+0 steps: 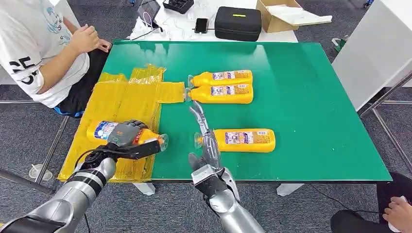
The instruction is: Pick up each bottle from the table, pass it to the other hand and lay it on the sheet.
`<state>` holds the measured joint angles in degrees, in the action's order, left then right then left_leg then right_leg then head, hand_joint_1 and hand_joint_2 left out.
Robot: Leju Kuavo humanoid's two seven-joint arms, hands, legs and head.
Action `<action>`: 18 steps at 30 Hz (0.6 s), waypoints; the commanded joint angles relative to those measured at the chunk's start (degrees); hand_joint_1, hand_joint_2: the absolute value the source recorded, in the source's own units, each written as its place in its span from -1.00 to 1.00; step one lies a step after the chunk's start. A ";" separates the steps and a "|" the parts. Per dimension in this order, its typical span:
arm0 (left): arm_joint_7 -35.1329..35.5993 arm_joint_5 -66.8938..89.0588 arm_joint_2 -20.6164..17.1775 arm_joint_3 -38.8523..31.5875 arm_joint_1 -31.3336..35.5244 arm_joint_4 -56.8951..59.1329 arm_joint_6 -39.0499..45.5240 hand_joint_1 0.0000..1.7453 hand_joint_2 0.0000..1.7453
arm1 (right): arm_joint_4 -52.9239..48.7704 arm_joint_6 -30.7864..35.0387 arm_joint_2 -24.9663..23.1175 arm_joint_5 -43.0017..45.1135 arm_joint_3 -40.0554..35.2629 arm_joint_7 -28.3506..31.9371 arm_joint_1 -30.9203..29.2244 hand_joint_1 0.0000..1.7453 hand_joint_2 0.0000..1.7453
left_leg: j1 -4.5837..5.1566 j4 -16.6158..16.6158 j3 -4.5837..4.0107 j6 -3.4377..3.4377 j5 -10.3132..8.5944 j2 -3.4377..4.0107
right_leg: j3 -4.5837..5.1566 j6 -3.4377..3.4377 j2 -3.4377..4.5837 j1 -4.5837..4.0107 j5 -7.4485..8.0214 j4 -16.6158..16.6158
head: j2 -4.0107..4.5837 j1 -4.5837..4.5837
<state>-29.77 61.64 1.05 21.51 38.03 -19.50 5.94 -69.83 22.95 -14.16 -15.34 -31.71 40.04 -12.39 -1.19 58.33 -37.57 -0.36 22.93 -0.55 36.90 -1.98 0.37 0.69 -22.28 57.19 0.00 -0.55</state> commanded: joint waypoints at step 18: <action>-5.55 -6.99 -0.39 -4.48 1.45 3.26 -16.00 -1.00 1.00 | 8.14 -1.80 -0.06 1.08 -0.46 -0.04 -3.58 -1.00 1.00 | 0.01 -0.05 0.50 0.05 0.04 0.08 | -0.49 0.06 0.06 -0.02 -0.02 -0.06 | 0.00 0.00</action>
<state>-35.17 55.04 1.05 17.59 38.56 -19.37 -5.99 -66.16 21.31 -14.95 -14.95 -31.71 40.04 -13.12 -1.19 58.32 -37.27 -0.39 22.89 -0.62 36.58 -1.97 0.35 0.69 -22.29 57.19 0.00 -0.55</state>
